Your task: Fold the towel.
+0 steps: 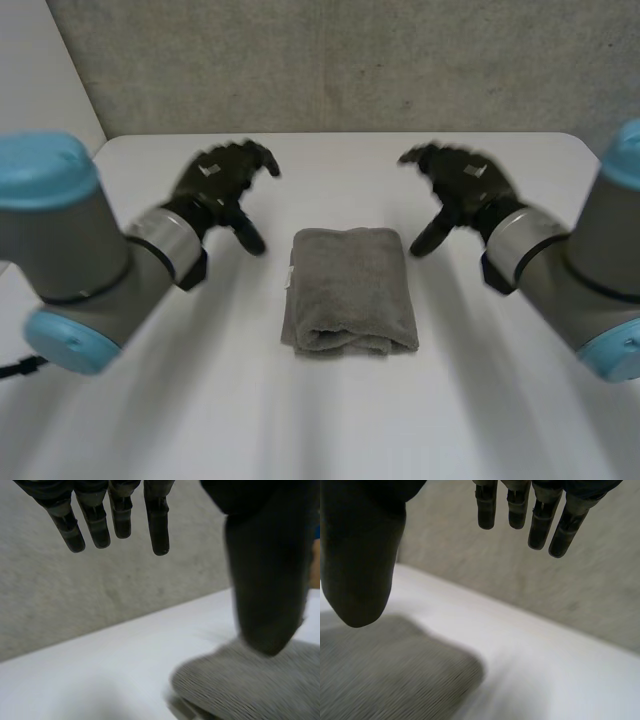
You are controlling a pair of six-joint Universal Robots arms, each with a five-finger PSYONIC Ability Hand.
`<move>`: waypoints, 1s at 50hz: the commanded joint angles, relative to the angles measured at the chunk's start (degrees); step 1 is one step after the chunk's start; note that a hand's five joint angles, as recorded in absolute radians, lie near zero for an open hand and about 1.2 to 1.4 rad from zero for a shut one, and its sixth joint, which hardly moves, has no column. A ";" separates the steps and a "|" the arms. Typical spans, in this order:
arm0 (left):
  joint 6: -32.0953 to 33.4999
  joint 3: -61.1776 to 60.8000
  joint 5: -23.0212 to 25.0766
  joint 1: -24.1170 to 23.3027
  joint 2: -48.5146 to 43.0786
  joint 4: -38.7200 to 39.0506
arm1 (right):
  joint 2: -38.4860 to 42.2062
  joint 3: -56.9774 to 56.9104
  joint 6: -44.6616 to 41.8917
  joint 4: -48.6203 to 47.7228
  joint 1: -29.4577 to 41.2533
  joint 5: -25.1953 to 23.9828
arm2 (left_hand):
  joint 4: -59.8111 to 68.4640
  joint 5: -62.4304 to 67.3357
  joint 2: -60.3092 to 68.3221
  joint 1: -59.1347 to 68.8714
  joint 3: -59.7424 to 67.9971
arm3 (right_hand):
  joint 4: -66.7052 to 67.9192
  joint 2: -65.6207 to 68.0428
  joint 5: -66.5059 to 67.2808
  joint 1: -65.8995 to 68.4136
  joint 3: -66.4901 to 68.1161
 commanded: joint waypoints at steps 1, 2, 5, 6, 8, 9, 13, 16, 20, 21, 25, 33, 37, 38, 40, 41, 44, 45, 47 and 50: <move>-0.25 3.12 -0.61 2.49 6.47 -8.25 | -8.37 -0.84 -0.38 1.98 -1.09 10.14 | -4.23 -3.23 -3.65 -4.18 -4.05 | -4.99 -4.37 -3.50 -3.32 -4.05; -0.25 3.13 -0.61 2.49 6.49 -8.27 | -8.38 -0.84 -0.38 1.99 -1.09 10.15 | -4.23 -3.23 -3.65 -4.18 -4.05 | -4.99 -4.37 -3.50 -3.32 -4.05; -0.34 3.56 -1.84 2.93 8.94 -10.72 | -9.78 -1.89 -1.34 4.96 -1.01 10.33 | -4.23 -3.23 -3.65 -4.18 -4.05 | -4.99 -4.37 -3.50 -3.32 -4.05; -0.25 3.65 -2.54 3.02 9.56 -10.99 | -9.79 -1.90 -1.35 4.98 -1.01 10.33 | -4.23 -3.23 -3.65 -4.18 -4.05 | -4.99 -4.37 -3.50 -3.32 -4.05; -0.34 3.74 -3.07 3.02 10.00 -11.08 | -9.79 -2.68 -1.70 6.90 -0.92 10.24 | -4.23 -3.23 -3.65 -4.18 -4.05 | -4.99 -4.37 -3.50 -3.32 -4.05; -0.34 3.91 -3.60 3.10 10.44 -11.17 | -9.79 -2.69 -1.70 6.91 -0.92 10.24 | -4.23 -3.23 -3.65 -4.18 -4.05 | -4.99 -4.37 -3.50 -3.32 -4.05; -0.43 3.83 -4.92 3.11 10.71 -11.34 | -9.61 -2.69 -1.70 7.26 -0.57 10.33 | -4.23 -3.23 -3.65 -4.18 -4.05 | -4.99 -4.37 -3.50 -3.32 -4.05; -0.69 3.92 -6.41 3.02 10.79 -11.61 | -9.52 -2.77 -1.70 7.35 -0.57 10.41 | -4.23 -3.23 -3.65 -4.18 -4.05 | -4.99 -4.37 -3.50 -3.32 -4.05; -0.87 4.70 -8.17 3.11 10.97 -13.18 | -9.52 -2.77 -1.79 7.35 -0.74 10.42 | -4.23 -3.23 -3.65 -4.18 -4.05 | -4.99 -4.37 -3.50 -3.32 -4.05; -0.87 4.71 -8.17 3.11 10.97 -13.19 | -9.52 -2.77 -1.79 7.35 -0.74 10.41 | -4.23 -3.23 -3.65 -4.18 -4.05 | -4.99 -4.37 -3.50 -3.32 -4.05; -0.87 5.15 -8.17 3.11 11.15 -14.33 | -9.79 -2.77 -1.87 7.35 -0.92 10.41 | -4.23 -3.23 -3.65 -4.18 -4.05 | -4.99 -4.37 -3.50 -3.32 -4.05; -0.87 5.15 -8.17 3.11 12.03 -14.68 | -9.96 -2.77 -1.87 7.35 -0.92 10.59 | -4.23 -3.23 -3.65 -4.18 -4.05 | -4.99 -4.37 -3.50 -3.32 -4.05; -0.87 4.97 -8.09 3.11 12.11 -14.68 | -10.14 -2.69 -2.05 7.35 -0.92 10.50 | -4.23 -3.23 -3.65 -4.18 -4.05 | -4.99 -4.37 -3.50 -3.32 -4.05; -0.87 4.97 -8.08 3.11 12.11 -14.68 | -10.14 -2.69 -2.05 7.35 -0.92 10.50 | -4.23 -3.23 -3.65 -4.18 -4.05 | -4.99 -4.37 -3.50 -3.32 -4.05; -0.78 4.80 -8.08 3.11 12.11 -14.60 | -10.14 -2.69 -2.05 7.35 -0.74 10.50 | -4.23 -3.23 -3.65 -4.18 -4.05 | -4.99 -4.37 -3.50 -3.32 -4.05; -0.78 4.62 -7.91 3.11 12.11 -14.60 | -10.14 -2.69 -2.05 7.35 -0.74 10.50 | -4.23 -3.23 -3.65 -4.18 -4.05 | -4.99 -4.37 -3.50 -3.32 -4.05; -0.69 4.09 -7.30 3.02 11.85 -14.25 | -10.14 -2.77 -1.96 7.35 -0.92 10.06 | -4.23 -3.23 -3.65 -4.18 -4.05 | -4.99 -4.37 -3.50 -3.32 -4.05; -0.60 4.01 -6.86 2.50 11.33 -14.07 | -10.05 -3.04 -2.05 7.35 -0.92 9.98 | -4.23 -3.23 -3.65 -4.18 -4.05 | -4.99 -4.37 -3.50 -3.32 -4.05; -0.25 3.92 -6.16 2.23 10.80 -13.89 | -9.97 -3.30 -2.14 7.35 -0.92 9.54 | -4.07 -3.07 -3.48 -4.01 -3.89 | -4.99 -4.37 -3.50 -3.32 -4.05; -0.16 3.92 -5.01 1.96 9.13 -13.54 | -9.88 -4.09 -4.41 7.96 -0.92 5.61 | -3.56 -2.56 -2.98 -3.51 -3.38 | -4.99 -4.37 -3.50 -3.32 -4.05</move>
